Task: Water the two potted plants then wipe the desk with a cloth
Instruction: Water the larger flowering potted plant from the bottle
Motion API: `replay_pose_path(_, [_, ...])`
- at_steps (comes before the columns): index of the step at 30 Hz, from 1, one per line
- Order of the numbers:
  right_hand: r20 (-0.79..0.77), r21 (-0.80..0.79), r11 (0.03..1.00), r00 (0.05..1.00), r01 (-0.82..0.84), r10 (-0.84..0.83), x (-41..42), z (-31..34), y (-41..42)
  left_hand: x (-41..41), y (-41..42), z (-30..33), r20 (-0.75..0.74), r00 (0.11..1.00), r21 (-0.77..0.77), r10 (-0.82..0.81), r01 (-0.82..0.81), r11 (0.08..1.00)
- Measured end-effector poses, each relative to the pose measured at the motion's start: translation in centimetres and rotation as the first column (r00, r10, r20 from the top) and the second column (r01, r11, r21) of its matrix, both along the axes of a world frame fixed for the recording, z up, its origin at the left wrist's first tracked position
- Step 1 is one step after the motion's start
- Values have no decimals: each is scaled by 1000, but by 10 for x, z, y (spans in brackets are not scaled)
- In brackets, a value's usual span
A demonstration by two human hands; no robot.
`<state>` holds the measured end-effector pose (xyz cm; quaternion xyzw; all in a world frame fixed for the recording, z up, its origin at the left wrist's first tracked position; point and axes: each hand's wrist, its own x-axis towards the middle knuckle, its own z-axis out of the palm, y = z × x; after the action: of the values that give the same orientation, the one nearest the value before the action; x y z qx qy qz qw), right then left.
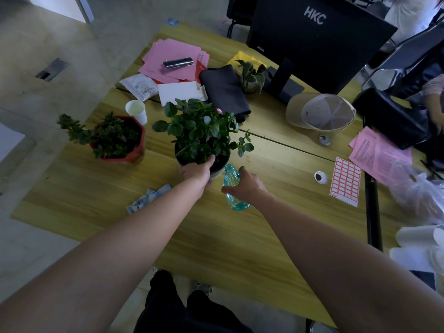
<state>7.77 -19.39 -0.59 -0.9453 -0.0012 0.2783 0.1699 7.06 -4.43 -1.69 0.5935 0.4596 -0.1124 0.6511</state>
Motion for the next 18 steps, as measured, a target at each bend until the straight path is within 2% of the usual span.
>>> replay_pose_path(6, [-8, 26, 1000, 1000, 14, -14, 2, -1, -1, -3, -2, 5, 6, 1000, 18, -15, 15, 1000])
replay_pose_path(14, [-26, 58, 997, 999, 40, -39, -1, -8, -5, -18, -13, 0, -72, 987, 164, -147, 157, 974])
replay_pose_path(18, [-35, 61, 997, 998, 46, -43, -2, -10, -11, -15, -17, -8, -121, 985, 50, -123, 130, 990])
